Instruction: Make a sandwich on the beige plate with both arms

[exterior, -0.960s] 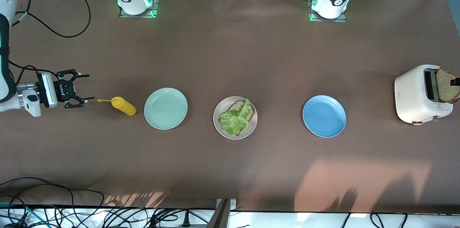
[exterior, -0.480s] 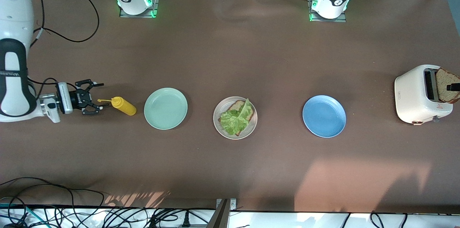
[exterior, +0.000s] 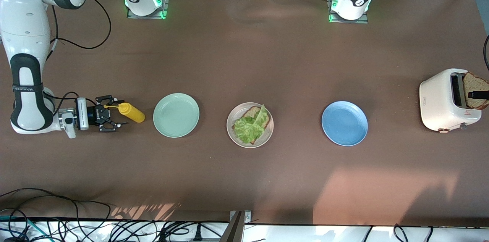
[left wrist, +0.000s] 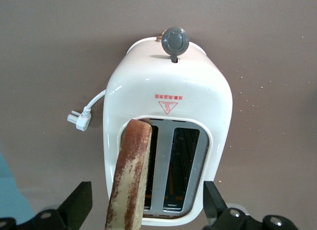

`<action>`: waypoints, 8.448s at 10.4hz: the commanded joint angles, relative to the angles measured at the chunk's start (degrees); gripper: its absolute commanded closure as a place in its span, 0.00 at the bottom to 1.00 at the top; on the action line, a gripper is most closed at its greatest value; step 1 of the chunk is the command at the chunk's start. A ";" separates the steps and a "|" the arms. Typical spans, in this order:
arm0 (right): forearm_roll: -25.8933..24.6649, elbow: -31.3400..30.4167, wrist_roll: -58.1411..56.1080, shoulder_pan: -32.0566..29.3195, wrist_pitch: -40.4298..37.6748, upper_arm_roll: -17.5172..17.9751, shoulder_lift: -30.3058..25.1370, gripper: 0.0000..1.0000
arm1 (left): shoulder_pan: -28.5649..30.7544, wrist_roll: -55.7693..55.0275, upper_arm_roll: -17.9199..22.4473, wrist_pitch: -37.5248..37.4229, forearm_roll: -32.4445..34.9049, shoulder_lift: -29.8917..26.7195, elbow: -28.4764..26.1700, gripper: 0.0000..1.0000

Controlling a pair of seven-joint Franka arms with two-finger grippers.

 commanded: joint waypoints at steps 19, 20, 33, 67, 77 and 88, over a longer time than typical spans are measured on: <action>-22.90 -4.79 42.07 25.00 18.27 -4.36 -17.73 1.00 | 0.01 1.15 -0.78 1.16 1.51 -0.09 0.06 0.01; -23.69 -4.53 46.47 29.39 18.27 -7.60 -17.91 1.00 | 0.01 1.15 -0.86 1.16 1.51 -0.09 0.06 0.01; -37.85 10.75 79.81 74.05 15.10 -37.67 -1.24 1.00 | -0.08 1.15 -0.95 0.55 1.42 -0.26 -0.03 0.21; -24.79 8.83 45.43 13.12 4.39 5.28 -14.68 1.00 | -18.60 -67.19 -24.07 -0.82 -24.24 -9.77 0.94 1.00; -4.02 13.93 10.21 -0.53 -6.69 7.48 7.30 1.00 | -38.30 -90.87 -22.49 45.97 -22.41 5.26 -0.29 1.00; -11.72 9.90 9.52 -0.45 -3.89 3.01 0.21 0.00 | -48.86 -91.75 -13.43 53.98 -20.21 10.99 -4.06 1.00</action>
